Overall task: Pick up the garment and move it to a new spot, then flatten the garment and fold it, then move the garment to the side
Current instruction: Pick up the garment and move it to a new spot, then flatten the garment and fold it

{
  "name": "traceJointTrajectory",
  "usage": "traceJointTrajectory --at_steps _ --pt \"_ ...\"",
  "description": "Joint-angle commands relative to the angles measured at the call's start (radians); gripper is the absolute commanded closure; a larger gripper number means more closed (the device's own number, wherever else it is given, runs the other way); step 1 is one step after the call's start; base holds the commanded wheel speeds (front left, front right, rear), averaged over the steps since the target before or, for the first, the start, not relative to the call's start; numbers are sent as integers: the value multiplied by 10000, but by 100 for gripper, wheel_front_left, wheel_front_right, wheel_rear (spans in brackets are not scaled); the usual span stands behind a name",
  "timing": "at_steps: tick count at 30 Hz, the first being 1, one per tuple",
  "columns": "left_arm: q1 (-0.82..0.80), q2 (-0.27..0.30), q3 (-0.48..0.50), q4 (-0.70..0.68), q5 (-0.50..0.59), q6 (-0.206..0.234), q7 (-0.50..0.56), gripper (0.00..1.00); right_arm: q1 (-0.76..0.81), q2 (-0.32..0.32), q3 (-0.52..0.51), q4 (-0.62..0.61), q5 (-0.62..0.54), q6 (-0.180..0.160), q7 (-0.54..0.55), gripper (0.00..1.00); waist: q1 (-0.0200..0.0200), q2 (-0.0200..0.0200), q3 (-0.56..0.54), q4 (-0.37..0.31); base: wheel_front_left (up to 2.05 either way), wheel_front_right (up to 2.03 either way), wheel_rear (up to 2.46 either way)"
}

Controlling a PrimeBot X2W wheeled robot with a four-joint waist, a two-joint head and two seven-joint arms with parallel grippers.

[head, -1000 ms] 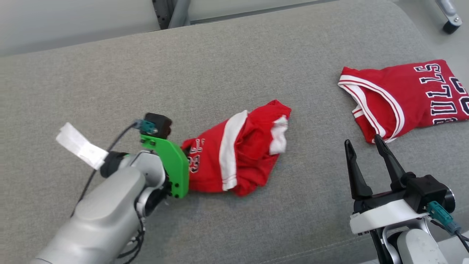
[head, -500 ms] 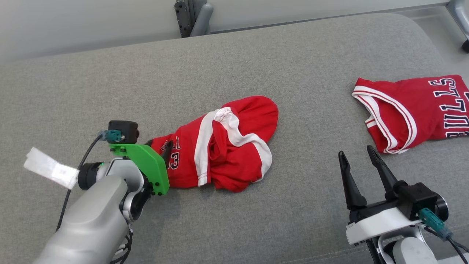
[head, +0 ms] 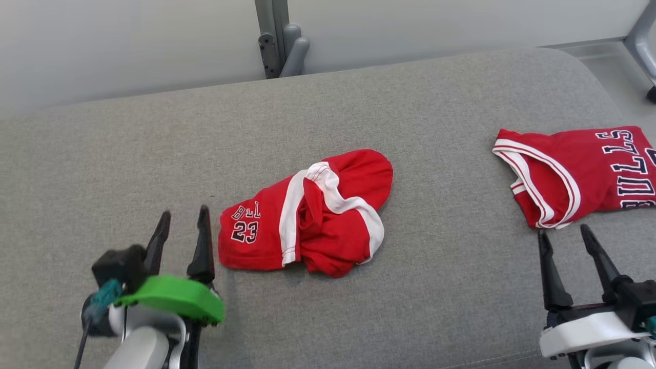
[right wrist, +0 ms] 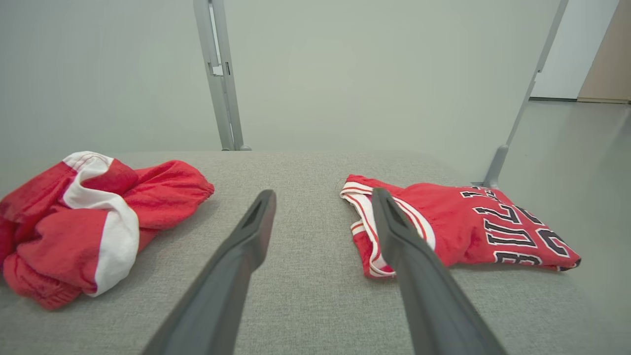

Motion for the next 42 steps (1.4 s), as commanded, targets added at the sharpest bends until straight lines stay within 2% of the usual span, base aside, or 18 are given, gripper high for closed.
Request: traceJointTrajectory --at_steps 1,3,5,9,14,19,25,31,35,38,42 --pt "426 -74 275 -230 398 96 -21 0 139 -20 -84 -63 -66 -15 -25 0 0 0 -126 81 0 0 0" --pt "1577 -316 1066 -917 1360 172 -21 0 203 -17 -399 -133 -197 -15 -25 0 0 0 -181 97 0 0 0" --pt "2518 -709 1689 -1340 2108 -8 -24 0 327 32 -715 -153 -306 -15 -25 0 0 0 -268 144 0 0 0" --pt "3681 -1364 2869 -1702 3366 -794 -25 0 610 74 -1066 -50 -556 -15 -25 0 0 0 -467 328 0 0 0" --pt "4413 -1890 4043 -1621 4833 -1813 -24 0 939 162 -1320 157 -706 -15 -25 0 0 0 -755 539 0 0 0" --pt "4736 -2313 4892 -1381 5486 -2599 -25 0 1036 302 -1429 295 -760 -15 -25 0 0 0 -967 712 0 0 0" --pt "4791 -2600 5426 -1150 5901 -3045 -25 0 902 363 -1302 324 -729 -15 -25 0 0 0 -1050 787 0 0 0" --pt "4698 -2710 5687 -1101 6098 -3238 -26 0 851 404 -1199 181 -674 -15 -25 0 0 0 -952 773 0 0 0" --pt "4370 -2752 5515 -1020 6058 -3326 -26 0 752 420 -1069 119 -619 -15 -25 0 0 0 -804 759 0 0 0" --pt "4014 -2778 4830 -714 5969 -3400 -26 0 631 396 -896 43 -586 -15 -25 0 0 0 -616 698 0 0 0" --pt "3005 -2765 3074 62 5659 -3456 -24 0 301 380 -646 -94 -516 -15 -25 0 0 0 -159 543 0 0 0"
